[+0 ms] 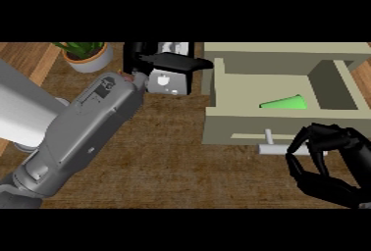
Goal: Pick up the cup, place it into the drawer and close the drawer
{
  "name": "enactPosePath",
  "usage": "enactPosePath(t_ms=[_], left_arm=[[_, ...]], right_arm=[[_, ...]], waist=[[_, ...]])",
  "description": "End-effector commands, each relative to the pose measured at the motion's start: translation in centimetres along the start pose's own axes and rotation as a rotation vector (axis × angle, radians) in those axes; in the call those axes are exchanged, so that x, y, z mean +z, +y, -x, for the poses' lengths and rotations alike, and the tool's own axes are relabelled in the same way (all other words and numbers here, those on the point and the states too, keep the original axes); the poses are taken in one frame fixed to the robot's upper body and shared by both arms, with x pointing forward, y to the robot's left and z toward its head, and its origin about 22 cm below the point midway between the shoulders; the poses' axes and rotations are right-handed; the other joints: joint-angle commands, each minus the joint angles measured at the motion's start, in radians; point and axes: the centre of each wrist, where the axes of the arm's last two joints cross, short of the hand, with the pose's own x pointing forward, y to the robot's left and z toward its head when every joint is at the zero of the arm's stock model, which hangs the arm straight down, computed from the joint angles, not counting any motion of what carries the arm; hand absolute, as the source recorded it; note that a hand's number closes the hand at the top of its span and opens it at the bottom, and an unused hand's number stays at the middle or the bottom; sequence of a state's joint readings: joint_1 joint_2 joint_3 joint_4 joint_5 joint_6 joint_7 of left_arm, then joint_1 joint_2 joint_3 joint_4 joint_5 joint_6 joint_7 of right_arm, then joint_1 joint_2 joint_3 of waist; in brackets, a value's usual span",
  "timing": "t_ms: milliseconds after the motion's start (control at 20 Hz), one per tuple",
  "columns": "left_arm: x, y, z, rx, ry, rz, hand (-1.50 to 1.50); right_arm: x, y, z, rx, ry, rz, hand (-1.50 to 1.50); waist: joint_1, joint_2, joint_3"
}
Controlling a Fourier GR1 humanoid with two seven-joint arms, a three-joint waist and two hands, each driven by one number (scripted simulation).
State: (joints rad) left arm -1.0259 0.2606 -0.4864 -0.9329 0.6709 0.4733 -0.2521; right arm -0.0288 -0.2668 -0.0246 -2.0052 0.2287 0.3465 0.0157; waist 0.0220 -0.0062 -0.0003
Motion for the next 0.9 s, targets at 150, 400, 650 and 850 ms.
enactPosePath(t_ms=[150, 400, 650, 850], left_arm=[[2.1, 5.1, -0.6, 0.024, 0.002, -0.029, -1.5], [4.0, 8.8, -0.3, 0.015, 0.027, -0.033, -1.5], [7.1, 11.3, 0.3, 0.016, 0.018, -0.051, -1.5], [9.1, 13.2, 0.8, 0.041, 0.027, -0.08, -1.5]], right_arm=[[-3.2, 3.1, 2.4, 0.212, 0.031, -0.075, 1.5], [-4.8, 4.0, 4.1, 0.448, 0.08, -0.194, 1.5], [-5.5, 7.6, 8.4, 0.577, 0.072, -0.244, 1.5], [-9.7, 8.1, 10.3, 0.595, 0.099, -0.264, 1.5]], waist=[[0.01, 0.005, 0.0], [0.023, 0.007, 0.0], [0.022, 0.008, 0.001], [0.018, 0.01, 0.001]])
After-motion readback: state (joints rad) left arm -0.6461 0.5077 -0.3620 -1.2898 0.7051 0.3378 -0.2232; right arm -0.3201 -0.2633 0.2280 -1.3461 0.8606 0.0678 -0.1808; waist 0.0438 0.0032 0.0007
